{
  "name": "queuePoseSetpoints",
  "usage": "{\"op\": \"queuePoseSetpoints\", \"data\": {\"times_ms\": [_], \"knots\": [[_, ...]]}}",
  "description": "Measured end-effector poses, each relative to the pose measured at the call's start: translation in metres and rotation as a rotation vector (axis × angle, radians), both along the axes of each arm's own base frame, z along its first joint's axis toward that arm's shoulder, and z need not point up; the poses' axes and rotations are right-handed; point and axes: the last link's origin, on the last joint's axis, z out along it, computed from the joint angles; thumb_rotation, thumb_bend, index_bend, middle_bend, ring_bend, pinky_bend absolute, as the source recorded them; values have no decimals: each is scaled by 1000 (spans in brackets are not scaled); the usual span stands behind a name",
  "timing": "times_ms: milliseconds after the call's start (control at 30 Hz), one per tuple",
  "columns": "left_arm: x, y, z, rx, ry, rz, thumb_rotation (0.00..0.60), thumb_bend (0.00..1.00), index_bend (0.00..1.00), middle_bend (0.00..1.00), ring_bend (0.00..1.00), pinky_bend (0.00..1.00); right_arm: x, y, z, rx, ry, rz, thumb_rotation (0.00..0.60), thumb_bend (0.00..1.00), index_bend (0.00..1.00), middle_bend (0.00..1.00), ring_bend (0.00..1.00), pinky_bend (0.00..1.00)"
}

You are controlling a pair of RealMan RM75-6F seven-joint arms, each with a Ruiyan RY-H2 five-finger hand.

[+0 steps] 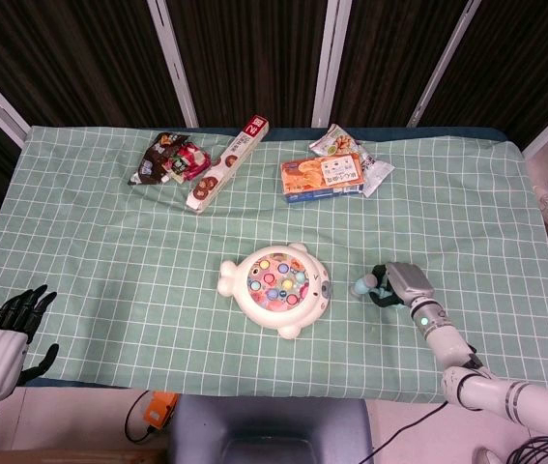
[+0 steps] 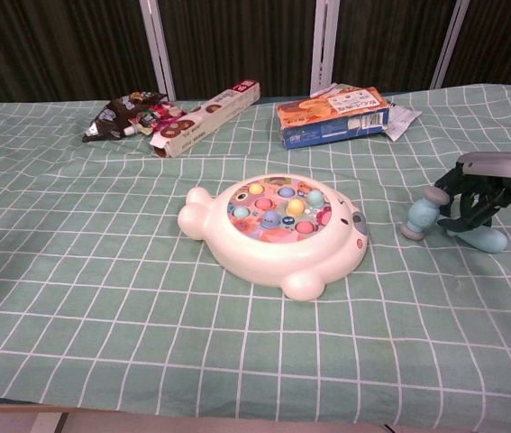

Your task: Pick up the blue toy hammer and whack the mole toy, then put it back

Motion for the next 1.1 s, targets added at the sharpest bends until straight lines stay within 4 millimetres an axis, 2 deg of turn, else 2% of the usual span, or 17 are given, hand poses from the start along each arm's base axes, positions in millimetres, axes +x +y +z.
{"op": "queuePoseSetpoints", "data": {"times_ms": [333, 533, 800, 1100], "knots": [[0, 1, 0, -2, -3, 0, 600, 374, 0, 0, 0, 114, 1, -1, -2, -15, 5, -2, 600, 695, 902, 652, 661, 765], [0, 1, 0, -3, -2, 0, 600, 375, 0, 0, 0, 114, 1, -3, -4, -31, -3, 1, 600, 769, 959, 686, 701, 814], [-1, 2, 0, -3, -2, 3, 600, 375, 0, 0, 0, 114, 1, -4, -8, -41, -25, 6, 600, 783, 1000, 703, 720, 834], [-1, 2, 0, -2, -3, 2, 600, 374, 0, 0, 0, 115, 6, -5, 5, -51, -63, 19, 600, 791, 1000, 705, 721, 836]]}}
